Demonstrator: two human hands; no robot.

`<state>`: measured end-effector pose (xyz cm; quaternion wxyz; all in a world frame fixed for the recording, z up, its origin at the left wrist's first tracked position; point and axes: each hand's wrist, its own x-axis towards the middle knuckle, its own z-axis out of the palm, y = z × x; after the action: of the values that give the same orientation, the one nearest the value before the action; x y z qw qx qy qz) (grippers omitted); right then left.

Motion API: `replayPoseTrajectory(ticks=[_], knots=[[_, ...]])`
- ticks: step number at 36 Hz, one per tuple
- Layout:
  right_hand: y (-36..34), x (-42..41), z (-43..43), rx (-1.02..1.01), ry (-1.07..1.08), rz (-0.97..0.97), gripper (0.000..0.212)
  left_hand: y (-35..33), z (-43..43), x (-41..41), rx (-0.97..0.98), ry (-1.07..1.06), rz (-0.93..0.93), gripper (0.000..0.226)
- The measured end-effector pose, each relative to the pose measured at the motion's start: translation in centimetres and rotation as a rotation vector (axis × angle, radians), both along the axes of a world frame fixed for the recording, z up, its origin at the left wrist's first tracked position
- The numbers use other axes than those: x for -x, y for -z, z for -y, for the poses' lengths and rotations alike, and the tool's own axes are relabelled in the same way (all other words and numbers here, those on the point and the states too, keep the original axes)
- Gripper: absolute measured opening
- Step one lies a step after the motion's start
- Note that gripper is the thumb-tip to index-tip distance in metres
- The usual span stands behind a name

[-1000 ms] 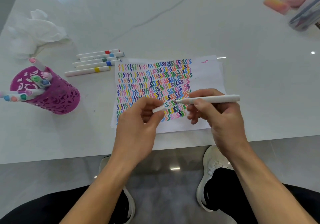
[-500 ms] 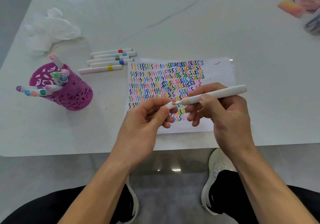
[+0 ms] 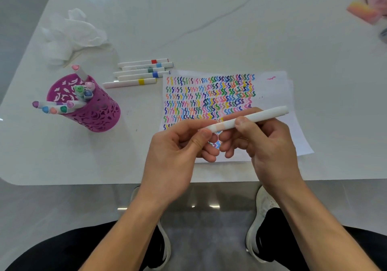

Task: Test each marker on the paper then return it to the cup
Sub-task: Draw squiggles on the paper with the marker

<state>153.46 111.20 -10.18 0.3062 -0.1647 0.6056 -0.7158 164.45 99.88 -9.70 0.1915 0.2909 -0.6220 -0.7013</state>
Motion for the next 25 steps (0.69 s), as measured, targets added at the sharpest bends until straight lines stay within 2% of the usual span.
replayPoseTrajectory(ticks=[8, 13, 19, 21, 25], knots=[[0.9, -0.6, 0.2, 0.038, 0.026, 0.059, 0.021, 0.3, -0.5, -0.2, 0.103, -0.044, 0.022, 0.014], [1.2, -0.7, 0.6, 0.036, -0.046, 0.127, 0.024, -0.1, 0.1, -0.2, 0.144, -0.049, 0.038, 0.009], [1.3, -0.5, 0.7, -0.064, -0.071, 0.062, 0.024, -1.1, 1.4, -0.2, 0.208, -0.211, -0.034, 0.010], [1.3, -0.3, 0.8, -0.081, -0.040, 0.053, 0.028, -1.4, 2.3, -0.5, 0.267, -0.278, -0.038, 0.014], [1.6, 0.1, 0.5, -0.127, 0.011, -0.001, 0.018, -1.9, 4.3, -1.4, 0.511, -0.422, 0.027, 0.015]])
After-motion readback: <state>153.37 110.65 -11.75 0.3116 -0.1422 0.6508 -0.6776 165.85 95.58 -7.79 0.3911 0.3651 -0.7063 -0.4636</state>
